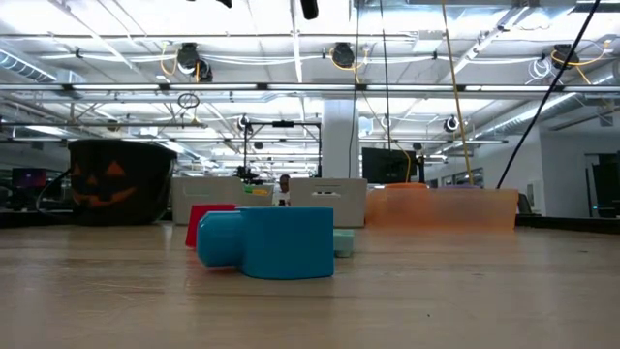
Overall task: Pick & Place Toys
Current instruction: Put the green game piece into the left gray bin
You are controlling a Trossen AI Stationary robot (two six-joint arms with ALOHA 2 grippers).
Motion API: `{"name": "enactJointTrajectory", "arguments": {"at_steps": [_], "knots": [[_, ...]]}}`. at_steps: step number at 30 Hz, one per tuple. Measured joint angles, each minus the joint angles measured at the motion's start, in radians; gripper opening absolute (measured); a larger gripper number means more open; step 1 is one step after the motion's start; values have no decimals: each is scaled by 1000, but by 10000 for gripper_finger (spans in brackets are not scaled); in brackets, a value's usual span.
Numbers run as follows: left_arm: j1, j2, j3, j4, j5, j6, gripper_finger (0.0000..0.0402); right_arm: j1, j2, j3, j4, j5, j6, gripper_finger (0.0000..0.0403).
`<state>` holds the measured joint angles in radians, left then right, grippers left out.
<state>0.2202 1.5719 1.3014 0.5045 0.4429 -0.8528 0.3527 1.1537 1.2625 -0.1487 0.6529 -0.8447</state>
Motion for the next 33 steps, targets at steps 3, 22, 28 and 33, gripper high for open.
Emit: {"name": "enactJointTrajectory", "arguments": {"at_steps": [3, 22, 28, 33], "knots": [[-26, 4, 0, -10, -27, 56, 219, -27, 9, 0, -1, -7, 60, 40], [-27, 3, 13, -222, 168, 14, 218, -111, 6, 0, -87, -300, 182, 40], [-32, 7, 190, -521, 181, 178, 218, -133, 6, 0, -107, -388, 233, 40], [-28, 13, 283, -771, 169, 260, 218, -149, 6, 0, -100, -423, 232, 40]]}}
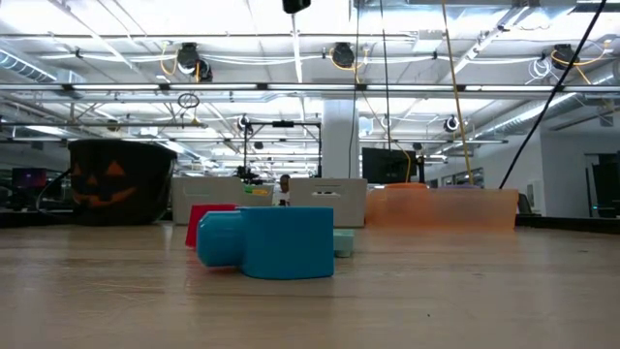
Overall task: Pick & Place Toys
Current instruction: Put the green game piece into the left gray bin
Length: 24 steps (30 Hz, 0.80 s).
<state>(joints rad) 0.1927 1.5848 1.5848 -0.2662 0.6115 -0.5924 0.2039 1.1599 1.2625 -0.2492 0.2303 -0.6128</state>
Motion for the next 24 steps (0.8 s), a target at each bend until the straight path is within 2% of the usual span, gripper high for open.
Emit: {"name": "enactJointTrajectory", "arguments": {"at_steps": [12, 15, 24], "knots": [[-2, 3, 11, -40, -38, 16, 218, -23, 18, 0, 54, -67, 0, 40], [-15, 17, 12, -47, -24, 11, 218, -38, 34, 0, 68, -101, 3, 40], [-32, 55, 12, -30, 2, 0, 218, -69, 52, 0, 63, -116, -1, 40]]}}
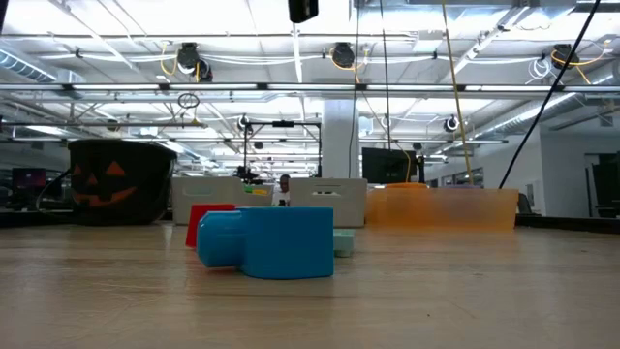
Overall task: Pick & Place Toys
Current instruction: Put the green game piece into the left gray bin
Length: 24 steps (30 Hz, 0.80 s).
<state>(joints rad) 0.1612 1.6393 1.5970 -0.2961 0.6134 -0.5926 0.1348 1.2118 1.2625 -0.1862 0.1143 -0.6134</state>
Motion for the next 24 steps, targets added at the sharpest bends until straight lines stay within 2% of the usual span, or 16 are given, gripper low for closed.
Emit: {"name": "enactJointTrajectory", "arguments": {"at_steps": [12, 24], "knots": [[3, 7, -1, 44, 99, -23, 218, -12, -12, 1, 14, 18, -8, 40], [24, 7, -1, 58, 108, -44, 218, -11, -27, 1, 2, 19, -26, 40]]}}
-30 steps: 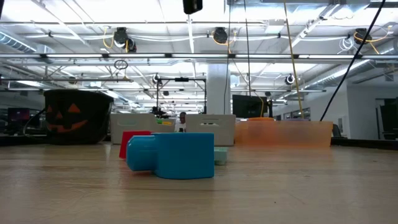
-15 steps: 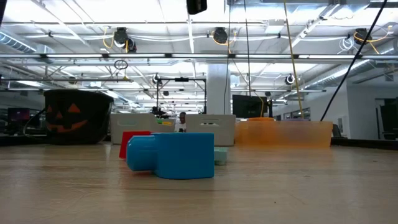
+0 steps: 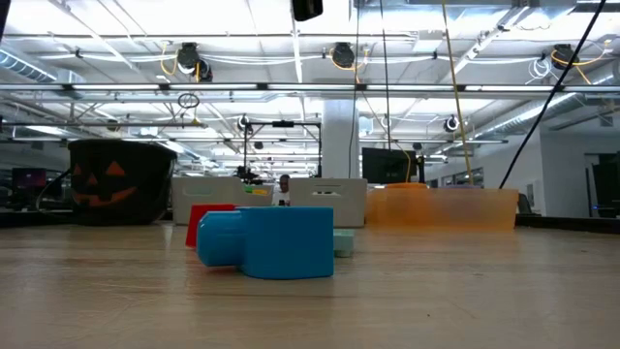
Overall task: Pick & Place Toys
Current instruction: Put the green game piece into the left gray bin
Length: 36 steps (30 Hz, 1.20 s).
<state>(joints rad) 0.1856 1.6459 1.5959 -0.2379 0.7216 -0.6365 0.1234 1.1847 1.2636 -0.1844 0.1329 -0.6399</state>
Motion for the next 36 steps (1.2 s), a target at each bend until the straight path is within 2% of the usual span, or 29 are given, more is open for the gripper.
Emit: {"name": "enactJointTrajectory", "arguments": {"at_steps": [3, 9, 17, 28, 36], "knots": [[0, 0, 0, -1, 0, 3, 207, 0, 0, 0, 0, -3, 0, 40], [1, -2, 0, -3, 8, 6, 144, 0, 0, 0, 1, -4, 0, 40], [4, -2, 0, -2, 28, 16, 141, 0, 0, 0, 2, -4, -1, 44], [4, -3, 1, 8, 49, 18, 143, 0, -37, -2, -24, 4, 52, 134], [56, -5, 2, -8, 47, 14, 144, 0, -141, -2, -50, 137, 64, 192]]}}
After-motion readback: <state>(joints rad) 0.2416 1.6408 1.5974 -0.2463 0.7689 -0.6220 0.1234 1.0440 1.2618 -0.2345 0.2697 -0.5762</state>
